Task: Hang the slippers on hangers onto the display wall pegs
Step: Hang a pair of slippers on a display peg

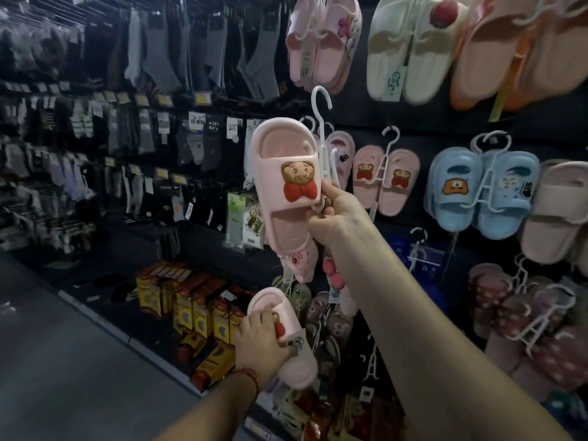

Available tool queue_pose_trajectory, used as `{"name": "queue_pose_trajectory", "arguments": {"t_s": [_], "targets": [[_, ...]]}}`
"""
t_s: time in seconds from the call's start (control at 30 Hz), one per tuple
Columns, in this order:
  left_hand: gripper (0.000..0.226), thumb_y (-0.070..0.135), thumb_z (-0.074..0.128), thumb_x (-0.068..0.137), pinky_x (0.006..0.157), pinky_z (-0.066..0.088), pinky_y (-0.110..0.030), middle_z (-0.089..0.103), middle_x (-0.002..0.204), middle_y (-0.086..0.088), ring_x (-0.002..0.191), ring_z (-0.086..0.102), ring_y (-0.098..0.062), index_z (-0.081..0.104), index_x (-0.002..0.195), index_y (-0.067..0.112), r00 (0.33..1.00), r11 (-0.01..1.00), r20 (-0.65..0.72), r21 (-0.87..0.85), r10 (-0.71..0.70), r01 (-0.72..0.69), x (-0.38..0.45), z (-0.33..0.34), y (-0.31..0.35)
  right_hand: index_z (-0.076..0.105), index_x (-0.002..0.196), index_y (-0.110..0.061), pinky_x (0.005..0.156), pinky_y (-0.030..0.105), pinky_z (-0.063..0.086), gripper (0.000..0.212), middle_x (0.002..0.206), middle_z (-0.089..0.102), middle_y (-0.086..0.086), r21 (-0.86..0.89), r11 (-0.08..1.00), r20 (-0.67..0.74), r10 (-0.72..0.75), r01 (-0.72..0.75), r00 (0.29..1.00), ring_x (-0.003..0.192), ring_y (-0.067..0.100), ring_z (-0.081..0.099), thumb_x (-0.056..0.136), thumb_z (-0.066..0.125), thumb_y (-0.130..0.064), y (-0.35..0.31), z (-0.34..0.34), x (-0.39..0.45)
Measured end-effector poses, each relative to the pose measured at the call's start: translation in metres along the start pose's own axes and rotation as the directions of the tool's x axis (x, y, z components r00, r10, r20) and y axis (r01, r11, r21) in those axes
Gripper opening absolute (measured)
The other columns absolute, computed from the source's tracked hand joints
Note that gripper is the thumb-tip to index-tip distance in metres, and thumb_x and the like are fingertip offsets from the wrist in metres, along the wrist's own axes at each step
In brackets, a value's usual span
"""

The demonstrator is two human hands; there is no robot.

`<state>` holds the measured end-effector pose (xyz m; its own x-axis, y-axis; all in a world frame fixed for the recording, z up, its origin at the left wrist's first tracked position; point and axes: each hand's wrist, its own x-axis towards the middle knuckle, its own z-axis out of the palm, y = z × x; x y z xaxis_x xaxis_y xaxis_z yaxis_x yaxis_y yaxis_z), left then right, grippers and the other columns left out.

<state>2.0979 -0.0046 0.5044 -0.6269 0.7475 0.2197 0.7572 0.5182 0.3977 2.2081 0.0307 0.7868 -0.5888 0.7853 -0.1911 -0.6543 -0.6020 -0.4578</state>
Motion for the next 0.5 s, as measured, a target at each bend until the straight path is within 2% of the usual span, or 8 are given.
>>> {"name": "queue_pose_trajectory", "arguments": {"t_s": [0.03,0.1,0.2,0.3,0.4,0.5], "targets": [[0.102,0.072,0.066,0.072,0.107,0.036,-0.039,0.041,0.146,0.004,0.132,0.037,-0.022,0.025,0.152,0.026,1.0,1.0,0.015,-0.001,0.011,-0.011,0.004,-0.002,0.0,0.071,0.12,-0.011,0.039,0.026,0.051,0.031,0.087,0.076,0.016,-0.022,1.0,0.0,-0.007,0.007,1.0,0.065,0.023,0.074,0.09,0.067,-0.002,-0.003,-0.001,0.002],[0.096,0.069,0.066,0.073,0.11,0.034,-0.04,0.042,0.147,0.004,0.134,0.037,-0.021,0.03,0.15,0.025,0.999,1.0,0.05,-0.004,0.018,-0.017,0.012,-0.008,0.0,0.07,0.122,-0.015,0.042,0.031,0.054,0.033,0.105,0.074,0.016,-0.063,0.997,-0.009,-0.05,0.049,0.999,0.081,0.025,0.074,0.092,0.065,-0.001,-0.009,-0.007,0.008],[0.102,0.075,0.065,0.072,0.108,0.036,-0.042,0.047,0.145,0.006,0.133,0.043,-0.021,0.028,0.153,0.026,1.0,0.999,0.019,-0.048,0.015,-0.014,0.019,-0.031,0.001,0.064,0.125,-0.022,0.056,0.047,0.062,0.041,0.121,0.066,0.018,-0.165,0.978,-0.039,-0.132,0.124,0.99,0.094,0.032,0.071,0.092,0.063,0.001,-0.018,-0.022,0.02],[0.113,0.074,0.069,0.072,0.099,0.041,-0.039,0.054,0.142,0.005,0.121,0.053,-0.024,0.01,0.159,0.033,0.994,0.992,-0.061,-0.084,0.086,-0.091,0.026,-0.073,0.002,0.061,0.124,-0.027,0.042,0.039,0.055,0.042,0.12,0.062,0.015,-0.234,0.959,-0.083,-0.183,0.16,0.98,0.093,0.032,0.067,0.096,0.053,0.004,-0.025,-0.04,0.029],[0.128,0.077,0.073,0.065,0.093,0.046,-0.039,0.052,0.142,0.002,0.107,0.049,-0.025,-0.012,0.156,0.048,0.98,0.977,-0.037,-0.087,0.194,-0.196,0.032,-0.127,0.006,0.058,0.129,-0.025,0.038,0.034,0.052,0.048,0.114,0.059,0.011,-0.254,0.957,-0.098,-0.173,0.144,0.98,0.091,0.03,0.064,0.097,0.046,0.009,-0.027,-0.054,0.034],[0.13,0.074,0.075,0.067,0.097,0.045,-0.037,0.051,0.131,0.007,0.102,0.046,-0.017,-0.014,0.156,0.045,0.943,0.943,0.008,0.015,0.333,-0.333,0.039,-0.173,0.017,0.058,0.131,-0.023,0.034,0.03,0.049,0.049,0.108,0.057,0.008,-0.282,0.948,-0.099,-0.183,0.149,0.978,0.085,0.028,0.062,0.098,0.045,0.011,-0.023,-0.06,0.041]]}}
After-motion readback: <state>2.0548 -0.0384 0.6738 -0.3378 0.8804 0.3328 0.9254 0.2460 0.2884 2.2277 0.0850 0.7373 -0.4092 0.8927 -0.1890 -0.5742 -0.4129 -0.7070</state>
